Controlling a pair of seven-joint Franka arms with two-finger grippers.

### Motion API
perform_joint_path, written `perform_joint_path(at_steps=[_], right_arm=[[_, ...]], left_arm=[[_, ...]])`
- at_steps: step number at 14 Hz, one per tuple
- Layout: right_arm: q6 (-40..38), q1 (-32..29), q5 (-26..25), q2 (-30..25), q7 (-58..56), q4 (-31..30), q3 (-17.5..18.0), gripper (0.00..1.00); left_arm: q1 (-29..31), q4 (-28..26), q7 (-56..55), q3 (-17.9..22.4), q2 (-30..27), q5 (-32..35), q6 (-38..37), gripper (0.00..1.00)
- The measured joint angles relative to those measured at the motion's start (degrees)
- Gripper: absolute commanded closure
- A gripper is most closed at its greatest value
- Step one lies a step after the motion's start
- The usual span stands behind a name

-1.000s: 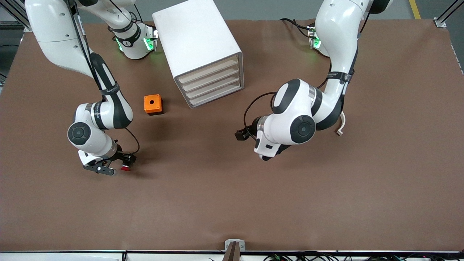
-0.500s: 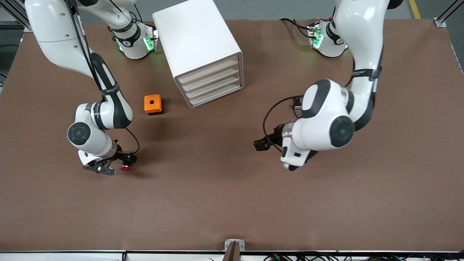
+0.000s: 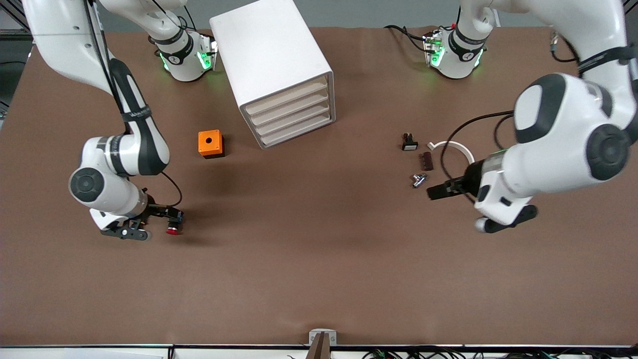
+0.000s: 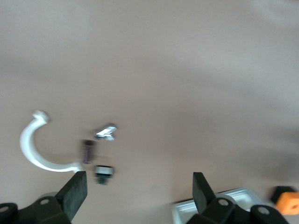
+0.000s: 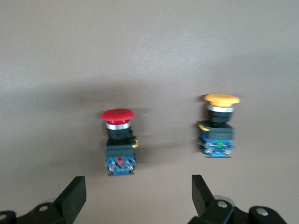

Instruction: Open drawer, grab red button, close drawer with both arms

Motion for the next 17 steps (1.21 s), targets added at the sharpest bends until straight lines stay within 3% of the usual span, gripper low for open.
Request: perform_joint_path(at_steps=[4, 6, 10, 15, 17], right_arm=[[-9.6, -4.0, 0.0, -3.9, -6.6, 4.2, -0.1, 0.00], [-14.1, -5.9, 0.0, -5.3, -9.1, 6.6, -0.1, 0.00], [-20.3, -7.2, 0.1, -8.4, -9.8, 10.2, -0.1, 0.00], [-26.3, -7.2, 1.9, -15.2, -9.8, 11.0, 0.2, 0.00], [-27.9, -7.2, 2.1, -17.6, -9.8, 11.1, 0.2, 0.00]], left_arm=[[6.7, -0.9, 11.8, 0.1, -4.3, 3.2, -4.9, 0.01], [9.0, -3.9, 16.5, 0.1, -7.0, 6.2, -5.4, 0.01], [9.8, -13.4, 21.8, 0.0, -14.5, 10.0, -4.0, 0.01], [10.8, -28.2, 23.9, -0.3, -25.3, 13.3, 6.1, 0.01], [15.1, -29.3, 23.9, -5.0, -26.9, 13.5, 7.3, 0.01]])
